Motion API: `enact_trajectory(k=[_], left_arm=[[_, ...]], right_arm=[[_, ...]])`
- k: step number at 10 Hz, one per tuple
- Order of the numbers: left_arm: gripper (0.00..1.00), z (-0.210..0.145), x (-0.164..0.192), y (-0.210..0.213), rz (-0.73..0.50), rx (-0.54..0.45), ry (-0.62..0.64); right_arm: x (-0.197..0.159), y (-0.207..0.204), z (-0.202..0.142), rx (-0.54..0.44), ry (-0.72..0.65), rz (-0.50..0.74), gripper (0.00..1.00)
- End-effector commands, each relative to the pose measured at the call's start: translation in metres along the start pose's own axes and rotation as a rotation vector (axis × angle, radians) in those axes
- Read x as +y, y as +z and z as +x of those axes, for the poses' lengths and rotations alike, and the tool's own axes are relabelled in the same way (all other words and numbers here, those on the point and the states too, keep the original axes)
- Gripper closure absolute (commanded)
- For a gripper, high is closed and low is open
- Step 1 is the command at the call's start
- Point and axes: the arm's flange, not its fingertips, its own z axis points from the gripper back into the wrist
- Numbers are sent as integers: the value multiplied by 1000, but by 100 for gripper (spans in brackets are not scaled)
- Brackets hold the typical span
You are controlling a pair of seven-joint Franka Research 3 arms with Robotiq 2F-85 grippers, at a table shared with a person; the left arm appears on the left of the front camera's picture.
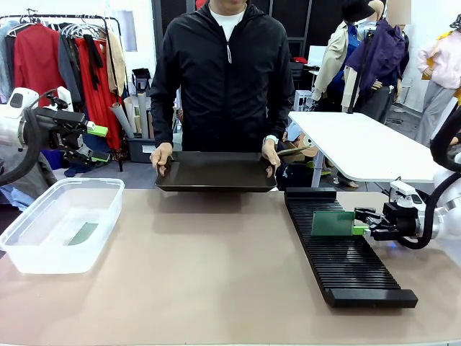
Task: Sort PCBs into racks and boxes based on the side picked up.
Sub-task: If the short side of the Blank PCB is picked up, insert it into the PCB Rack ; if the long side is picked up, place it in the Organizing box.
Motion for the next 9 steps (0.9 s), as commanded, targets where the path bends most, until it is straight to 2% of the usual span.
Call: enact_trajectory(k=[1, 4, 5, 9], left_arm=[[0, -1, -2, 1, -2, -2, -2], [0, -1, -2, 1, -2, -2, -2], [0, -1, -2, 1, -2, -2, -2], [0, -1, -2, 1, -2, -2, -2]], right_arm=[[0, 6, 11, 14, -29, 1, 0], [0, 8, 19, 4, -44, -7, 0], [-1, 4, 6, 1, -8, -7, 0], [-1, 4, 6, 1, -8, -7, 0]])
